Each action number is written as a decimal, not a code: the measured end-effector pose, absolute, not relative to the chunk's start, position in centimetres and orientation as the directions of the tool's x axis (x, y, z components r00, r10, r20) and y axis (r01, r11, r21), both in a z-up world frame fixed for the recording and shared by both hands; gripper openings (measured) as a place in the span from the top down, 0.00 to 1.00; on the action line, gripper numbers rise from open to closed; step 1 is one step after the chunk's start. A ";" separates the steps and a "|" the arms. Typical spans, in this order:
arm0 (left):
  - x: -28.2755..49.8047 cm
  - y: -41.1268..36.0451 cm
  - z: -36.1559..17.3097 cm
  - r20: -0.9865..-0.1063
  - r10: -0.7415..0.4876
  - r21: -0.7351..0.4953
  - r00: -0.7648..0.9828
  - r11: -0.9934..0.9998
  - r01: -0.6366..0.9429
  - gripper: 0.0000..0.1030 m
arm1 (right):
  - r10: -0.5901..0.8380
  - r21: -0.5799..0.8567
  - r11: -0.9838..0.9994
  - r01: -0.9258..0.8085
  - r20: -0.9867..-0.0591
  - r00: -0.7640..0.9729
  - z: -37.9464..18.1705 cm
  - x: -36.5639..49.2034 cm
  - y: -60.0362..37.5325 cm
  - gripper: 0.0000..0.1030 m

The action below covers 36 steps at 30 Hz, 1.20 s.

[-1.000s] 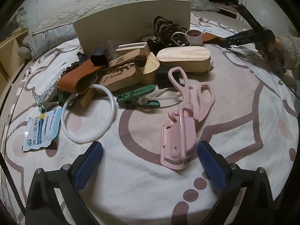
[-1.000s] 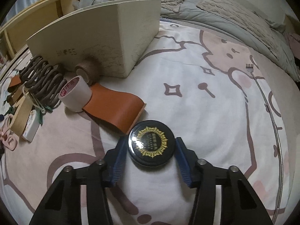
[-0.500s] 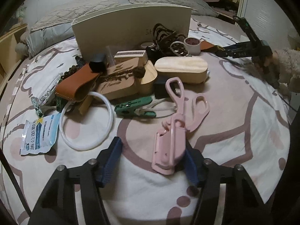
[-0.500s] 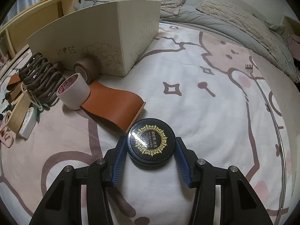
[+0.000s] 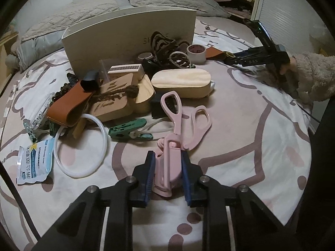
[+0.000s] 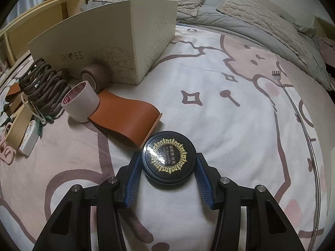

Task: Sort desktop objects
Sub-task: 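Close the right gripper on the black gold-labelled tin while the left grips the scissors, then lift and carry the scissors and black tin with both grippers over the box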

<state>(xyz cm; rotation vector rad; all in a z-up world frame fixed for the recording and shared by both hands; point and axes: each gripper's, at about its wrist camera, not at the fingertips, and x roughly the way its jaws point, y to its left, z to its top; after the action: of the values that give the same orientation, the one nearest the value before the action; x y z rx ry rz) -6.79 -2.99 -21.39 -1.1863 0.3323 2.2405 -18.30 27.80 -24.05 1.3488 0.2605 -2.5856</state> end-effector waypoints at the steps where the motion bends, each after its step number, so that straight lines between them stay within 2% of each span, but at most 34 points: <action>1: -6.8 -3.0 -21.3 -0.816 0.375 -0.048 -0.439 -0.802 -0.595 0.82 | -0.104 -0.061 -0.961 0.269 -0.823 -0.558 -24.0 -18.3 27.8 0.50; 11: -7.4 -3.5 -21.2 -0.823 0.404 -0.120 -0.400 -0.811 -0.573 0.83 | -0.096 -0.054 -0.966 0.253 -0.835 -0.542 -23.4 -18.6 28.0 0.51; 22: -7.6 -3.5 -20.8 -0.826 0.363 -0.066 -0.431 -0.821 -0.567 0.83 | -0.090 -0.055 -0.968 0.244 -0.834 -0.545 -22.8 -18.5 28.3 0.51; 36: -7.7 -3.0 -19.4 -0.817 0.324 -0.013 -0.477 -0.837 -0.546 0.83 | -0.087 -0.070 -0.971 0.227 -0.786 -0.613 -19.5 -18.5 28.4 0.51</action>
<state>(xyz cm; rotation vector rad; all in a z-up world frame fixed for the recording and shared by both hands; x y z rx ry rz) -7.66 -2.99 -19.39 -1.2015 0.3412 2.3077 -18.49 28.44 -19.46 1.2839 0.2429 -2.6624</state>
